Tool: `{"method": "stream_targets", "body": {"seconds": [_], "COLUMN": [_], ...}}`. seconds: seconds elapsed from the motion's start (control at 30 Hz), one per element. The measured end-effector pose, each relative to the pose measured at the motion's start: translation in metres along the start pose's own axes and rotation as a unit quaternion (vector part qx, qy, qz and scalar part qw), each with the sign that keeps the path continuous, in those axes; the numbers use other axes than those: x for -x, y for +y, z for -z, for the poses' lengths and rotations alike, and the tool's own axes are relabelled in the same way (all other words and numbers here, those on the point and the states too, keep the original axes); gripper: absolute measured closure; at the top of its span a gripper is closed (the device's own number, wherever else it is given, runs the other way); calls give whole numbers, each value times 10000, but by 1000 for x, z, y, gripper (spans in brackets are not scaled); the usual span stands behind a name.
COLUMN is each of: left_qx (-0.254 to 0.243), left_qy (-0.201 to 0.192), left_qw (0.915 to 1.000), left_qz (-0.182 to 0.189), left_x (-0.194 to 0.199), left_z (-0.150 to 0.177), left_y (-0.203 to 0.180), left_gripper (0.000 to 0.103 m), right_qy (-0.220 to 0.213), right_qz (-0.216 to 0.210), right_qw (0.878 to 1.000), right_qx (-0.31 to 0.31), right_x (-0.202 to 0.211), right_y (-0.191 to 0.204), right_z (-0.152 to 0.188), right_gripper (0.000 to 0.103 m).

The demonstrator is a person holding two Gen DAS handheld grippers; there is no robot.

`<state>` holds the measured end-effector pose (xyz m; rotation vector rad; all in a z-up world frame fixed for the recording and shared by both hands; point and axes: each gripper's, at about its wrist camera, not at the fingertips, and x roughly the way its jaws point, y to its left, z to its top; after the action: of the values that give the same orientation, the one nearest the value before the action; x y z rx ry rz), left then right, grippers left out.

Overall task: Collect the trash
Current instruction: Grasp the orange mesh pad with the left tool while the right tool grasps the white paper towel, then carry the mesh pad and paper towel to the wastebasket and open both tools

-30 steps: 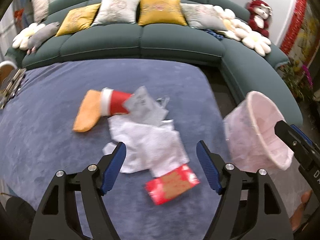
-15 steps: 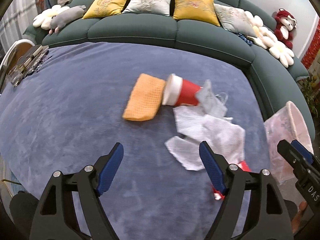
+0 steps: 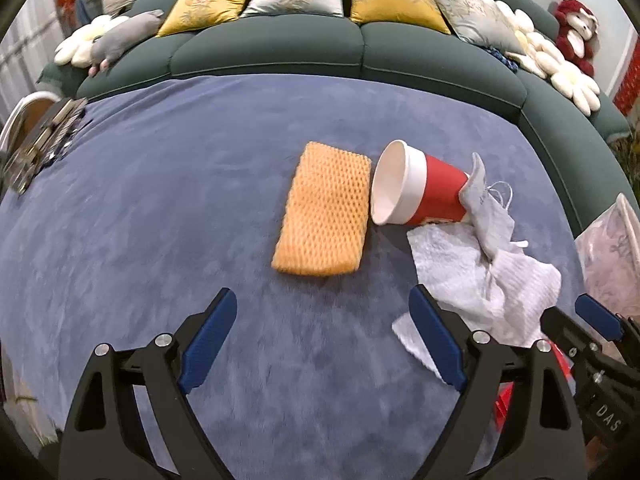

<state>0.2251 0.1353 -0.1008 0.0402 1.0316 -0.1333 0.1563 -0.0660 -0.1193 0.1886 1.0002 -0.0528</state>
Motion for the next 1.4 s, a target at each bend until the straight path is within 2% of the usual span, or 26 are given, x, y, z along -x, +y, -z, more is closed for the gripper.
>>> {"method": "stream_targets", "body": {"seconds": [0.27,0.33,0.47,0.53,0.57,0.6,0.7,0.73,0.87,1.17,1.4], "left_qx": [-211,-217,-198,-159,-145,-117,57,127,289,404,210], "left_qy": [182,289,229,215,211,213,237,247,175,-93,-359], "left_qw": [9996,9993,9995,9996,9997,9997,9997,9996,9994,9989,9983], "left_qz": [54,130,73,74,60,52,64,70,31,218,406], "left_x": [-44,-56,-64,-65,-65,-64,-59,-57,-42,17,63], "left_z": [-14,-15,-18,-20,-21,-22,-22,-22,-18,-1,5], "left_y": [-6,-6,-5,-4,-3,-1,6,9,11,-9,-42], "left_gripper": [22,34,41,56,60,69,90,92,93,93,93], "right_qy": [224,274,384,423,444,458,465,461,390,-95,-562], "right_qz": [59,81,98,83,72,60,9,-25,-123,-313,-328], "right_qw": [9997,9995,9990,9988,9987,9986,9985,9985,9986,9985,9966], "right_qx": [-117,-132,-209,-245,-258,-272,-290,-306,-329,-435,-511], "right_x": [-32,-39,-51,-55,-57,-57,-56,-55,-44,7,54], "right_y": [-3,-5,-8,-10,-10,-11,-11,-11,-11,-18,-35], "right_z": [-5,-4,-3,-2,-1,0,0,0,-1,-5,-10], "right_gripper": [40,40,40,40,41,43,55,60,78,81,81]}}
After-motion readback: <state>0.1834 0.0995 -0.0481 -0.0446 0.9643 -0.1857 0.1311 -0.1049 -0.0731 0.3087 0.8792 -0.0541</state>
